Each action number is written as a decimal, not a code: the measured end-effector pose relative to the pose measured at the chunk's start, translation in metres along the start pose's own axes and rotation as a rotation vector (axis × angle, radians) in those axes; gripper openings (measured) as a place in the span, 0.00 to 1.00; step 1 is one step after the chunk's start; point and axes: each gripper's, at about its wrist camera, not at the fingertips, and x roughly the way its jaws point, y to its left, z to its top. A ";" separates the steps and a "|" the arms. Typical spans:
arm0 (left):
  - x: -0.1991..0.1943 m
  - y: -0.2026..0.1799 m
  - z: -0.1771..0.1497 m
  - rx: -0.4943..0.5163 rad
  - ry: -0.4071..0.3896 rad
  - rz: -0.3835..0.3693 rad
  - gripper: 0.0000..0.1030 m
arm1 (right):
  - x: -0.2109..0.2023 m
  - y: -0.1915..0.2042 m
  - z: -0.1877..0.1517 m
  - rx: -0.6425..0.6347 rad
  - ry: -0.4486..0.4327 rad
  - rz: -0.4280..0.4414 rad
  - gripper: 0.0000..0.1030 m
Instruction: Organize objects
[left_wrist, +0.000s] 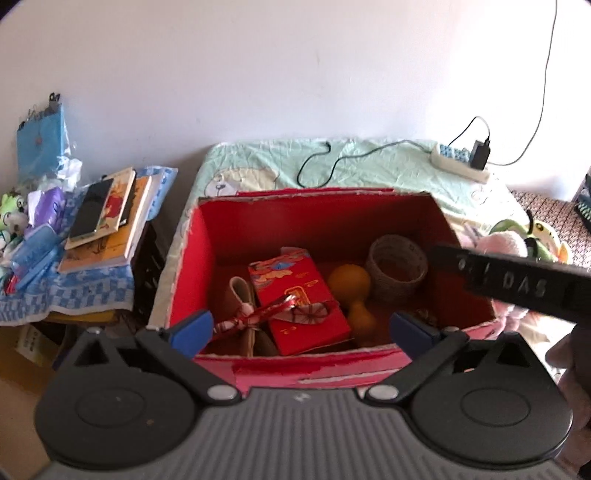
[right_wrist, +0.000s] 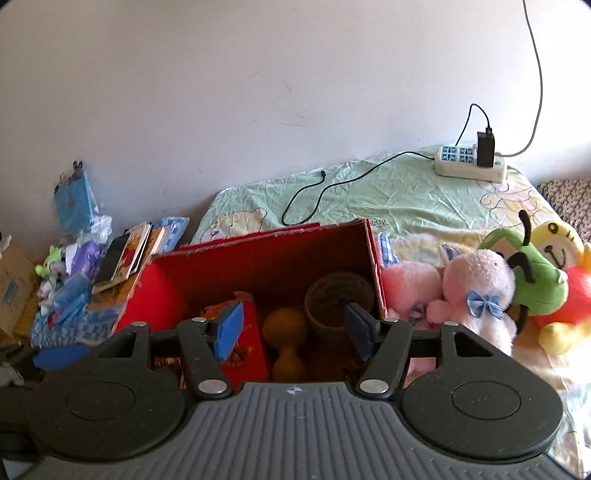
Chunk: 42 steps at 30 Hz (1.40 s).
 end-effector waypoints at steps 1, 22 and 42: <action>-0.005 0.001 -0.004 -0.006 -0.013 -0.001 1.00 | -0.004 0.001 -0.003 -0.006 -0.001 -0.004 0.62; 0.023 0.014 -0.040 -0.002 0.256 0.094 0.99 | -0.020 -0.003 -0.045 0.049 0.192 -0.099 0.61; 0.036 0.006 0.034 0.002 0.089 0.166 1.00 | -0.002 -0.007 0.004 0.060 0.054 -0.056 0.62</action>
